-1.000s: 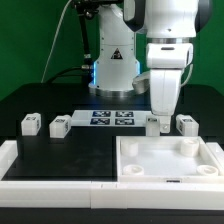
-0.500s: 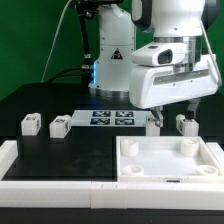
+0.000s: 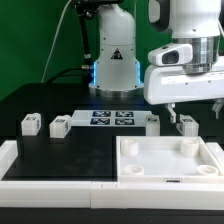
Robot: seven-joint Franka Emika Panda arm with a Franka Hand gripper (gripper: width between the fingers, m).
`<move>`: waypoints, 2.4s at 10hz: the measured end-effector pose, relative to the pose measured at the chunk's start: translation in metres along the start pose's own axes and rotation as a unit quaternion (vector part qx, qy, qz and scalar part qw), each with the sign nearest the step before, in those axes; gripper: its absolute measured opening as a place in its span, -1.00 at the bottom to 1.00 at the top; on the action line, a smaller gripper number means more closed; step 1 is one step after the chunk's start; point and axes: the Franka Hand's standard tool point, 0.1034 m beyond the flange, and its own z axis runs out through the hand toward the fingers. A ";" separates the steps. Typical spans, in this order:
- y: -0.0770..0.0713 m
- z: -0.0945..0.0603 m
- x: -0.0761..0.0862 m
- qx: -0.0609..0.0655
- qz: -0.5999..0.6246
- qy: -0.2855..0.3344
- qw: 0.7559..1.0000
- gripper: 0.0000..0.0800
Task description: Assemble one leg
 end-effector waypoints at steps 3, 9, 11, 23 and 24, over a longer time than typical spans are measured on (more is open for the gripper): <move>0.002 0.001 -0.002 -0.002 0.001 -0.021 1.000 0.62; -0.006 0.001 -0.025 -0.024 -0.003 -0.307 0.952 0.62; -0.004 0.007 -0.033 -0.028 -0.001 -0.400 0.916 0.62; -0.001 0.034 -0.059 -0.032 0.000 -0.474 0.880 -0.08; -0.001 0.034 -0.059 -0.032 0.000 -0.474 0.880 -0.29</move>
Offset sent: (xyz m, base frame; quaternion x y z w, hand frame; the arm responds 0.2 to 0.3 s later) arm 0.0000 0.0000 0.0000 0.0000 -0.1790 0.0000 0.9838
